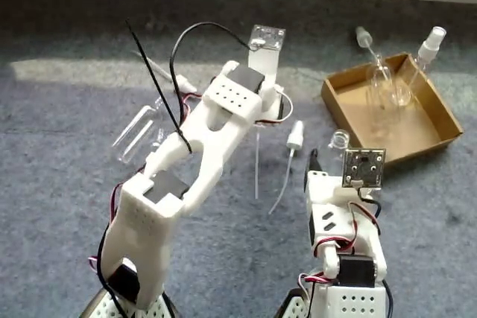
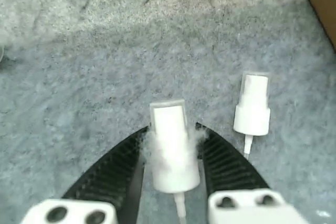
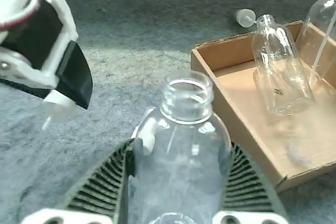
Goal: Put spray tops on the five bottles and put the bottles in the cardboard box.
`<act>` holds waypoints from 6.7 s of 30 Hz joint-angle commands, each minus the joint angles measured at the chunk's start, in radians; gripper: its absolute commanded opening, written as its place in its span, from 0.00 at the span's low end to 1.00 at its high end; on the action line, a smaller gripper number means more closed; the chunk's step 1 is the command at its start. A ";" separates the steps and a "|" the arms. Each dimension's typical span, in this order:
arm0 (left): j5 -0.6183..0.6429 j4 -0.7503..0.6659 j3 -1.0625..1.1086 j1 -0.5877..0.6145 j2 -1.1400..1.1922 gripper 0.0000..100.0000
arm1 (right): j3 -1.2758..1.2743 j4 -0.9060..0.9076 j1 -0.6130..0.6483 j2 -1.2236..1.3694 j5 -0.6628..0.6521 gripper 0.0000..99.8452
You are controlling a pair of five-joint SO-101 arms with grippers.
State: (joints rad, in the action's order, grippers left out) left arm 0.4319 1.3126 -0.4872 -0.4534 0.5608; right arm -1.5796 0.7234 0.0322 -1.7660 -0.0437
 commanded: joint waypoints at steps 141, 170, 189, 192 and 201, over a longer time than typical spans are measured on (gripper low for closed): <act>-0.410 -1.640 1.797 -0.213 -1.426 0.00 | -0.203 -0.251 0.358 -0.013 0.006 0.11; -0.288 -1.511 1.791 -0.142 -1.426 0.01 | -0.205 -0.326 0.358 -0.013 0.002 0.11; -0.287 -1.507 1.761 -0.114 -1.426 0.13 | -0.205 -0.312 0.357 -0.013 0.002 0.11; -0.287 -1.507 1.762 -0.114 -1.426 0.17 | -0.205 -0.300 0.357 -0.013 0.002 0.11; -0.287 -1.491 1.770 -0.114 -1.515 0.17 | -0.205 -0.300 0.357 -0.013 0.002 0.11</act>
State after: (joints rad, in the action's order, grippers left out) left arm 0.1435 -0.2018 1.3126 -0.5777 -0.8677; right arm -1.6717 0.4319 0.4051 -1.7630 -0.0468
